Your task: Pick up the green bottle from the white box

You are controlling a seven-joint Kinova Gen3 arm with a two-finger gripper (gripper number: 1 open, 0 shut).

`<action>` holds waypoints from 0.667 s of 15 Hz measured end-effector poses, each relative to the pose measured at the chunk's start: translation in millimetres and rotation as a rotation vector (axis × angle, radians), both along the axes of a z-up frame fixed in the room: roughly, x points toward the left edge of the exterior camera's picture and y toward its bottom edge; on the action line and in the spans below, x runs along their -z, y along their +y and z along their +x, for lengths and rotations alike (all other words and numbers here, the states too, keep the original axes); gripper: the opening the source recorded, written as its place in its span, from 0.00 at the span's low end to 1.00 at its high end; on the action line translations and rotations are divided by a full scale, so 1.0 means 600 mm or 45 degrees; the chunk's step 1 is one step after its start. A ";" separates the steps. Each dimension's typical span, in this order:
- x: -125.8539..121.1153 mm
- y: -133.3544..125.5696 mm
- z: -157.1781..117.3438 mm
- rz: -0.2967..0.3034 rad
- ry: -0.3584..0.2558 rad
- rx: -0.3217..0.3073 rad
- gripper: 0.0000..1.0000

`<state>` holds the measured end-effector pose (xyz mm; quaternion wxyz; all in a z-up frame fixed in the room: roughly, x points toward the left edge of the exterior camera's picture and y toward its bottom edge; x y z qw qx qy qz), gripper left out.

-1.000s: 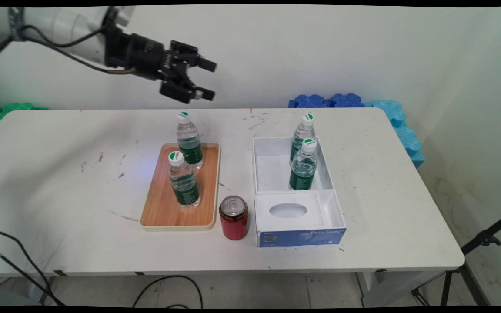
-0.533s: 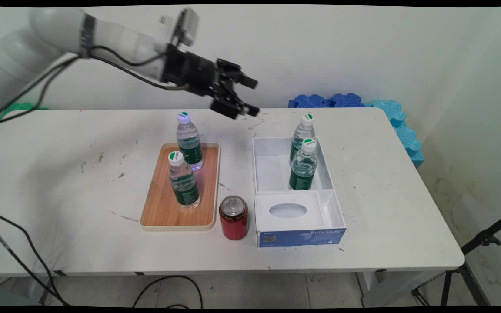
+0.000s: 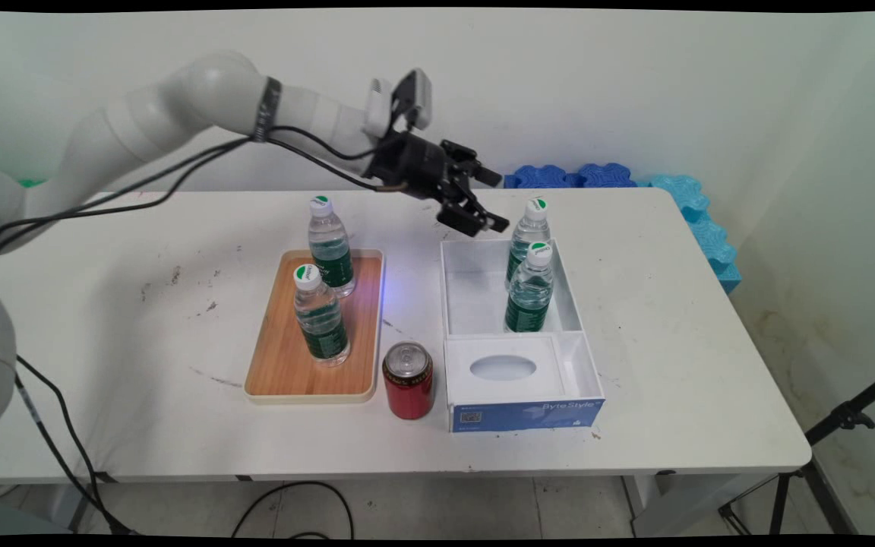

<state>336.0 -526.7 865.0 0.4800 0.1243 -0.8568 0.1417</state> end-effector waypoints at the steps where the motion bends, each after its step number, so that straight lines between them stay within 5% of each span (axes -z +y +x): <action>1: 0.011 -0.009 -0.009 0.005 -0.003 0.000 1.00; 10: 0.078 -0.056 -0.067 0.040 0.006 0.010 1.00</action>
